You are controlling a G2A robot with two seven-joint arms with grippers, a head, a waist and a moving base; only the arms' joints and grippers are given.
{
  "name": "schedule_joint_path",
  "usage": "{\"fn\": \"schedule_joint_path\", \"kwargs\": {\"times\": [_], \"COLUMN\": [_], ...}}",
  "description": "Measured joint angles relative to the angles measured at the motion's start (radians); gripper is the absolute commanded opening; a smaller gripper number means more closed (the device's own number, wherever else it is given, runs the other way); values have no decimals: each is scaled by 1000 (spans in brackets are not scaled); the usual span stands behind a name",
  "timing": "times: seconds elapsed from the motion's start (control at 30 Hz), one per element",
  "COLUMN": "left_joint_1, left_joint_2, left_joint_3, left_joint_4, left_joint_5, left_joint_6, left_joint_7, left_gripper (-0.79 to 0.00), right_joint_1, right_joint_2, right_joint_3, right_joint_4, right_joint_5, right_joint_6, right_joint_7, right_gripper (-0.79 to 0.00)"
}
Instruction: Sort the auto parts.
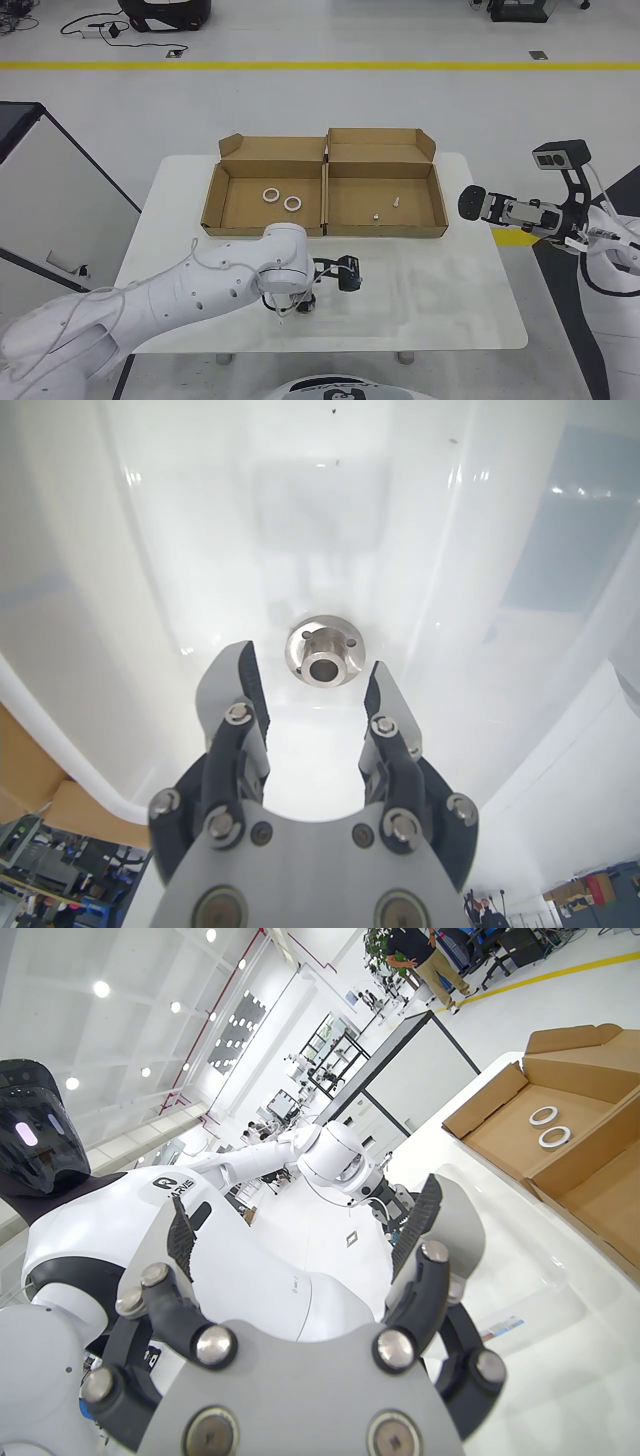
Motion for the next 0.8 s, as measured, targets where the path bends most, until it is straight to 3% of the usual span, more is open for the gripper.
{"fn": "schedule_joint_path", "kwargs": {"times": [0.3, 0.6, 0.8], "left_joint_1": [-25, -28, -20], "left_joint_2": [-17, -36, -45], "left_joint_3": [45, 74, 74], "left_joint_4": [50, 89, 103], "left_joint_5": [-25, -13, 8], "left_joint_6": [-6, 8, 16], "left_joint_7": [6, -8, -16], "left_gripper": [-354, -449, -597], "right_joint_1": [0, 0, 0], "right_joint_2": [0, 0, 0], "right_joint_3": [0, 0, 0], "right_joint_4": [0, 0, 0], "right_joint_5": [0, 0, 0], "right_joint_6": [0, 0, 0], "right_joint_7": [0, 0, 0], "right_gripper": [0, 0, 0]}}
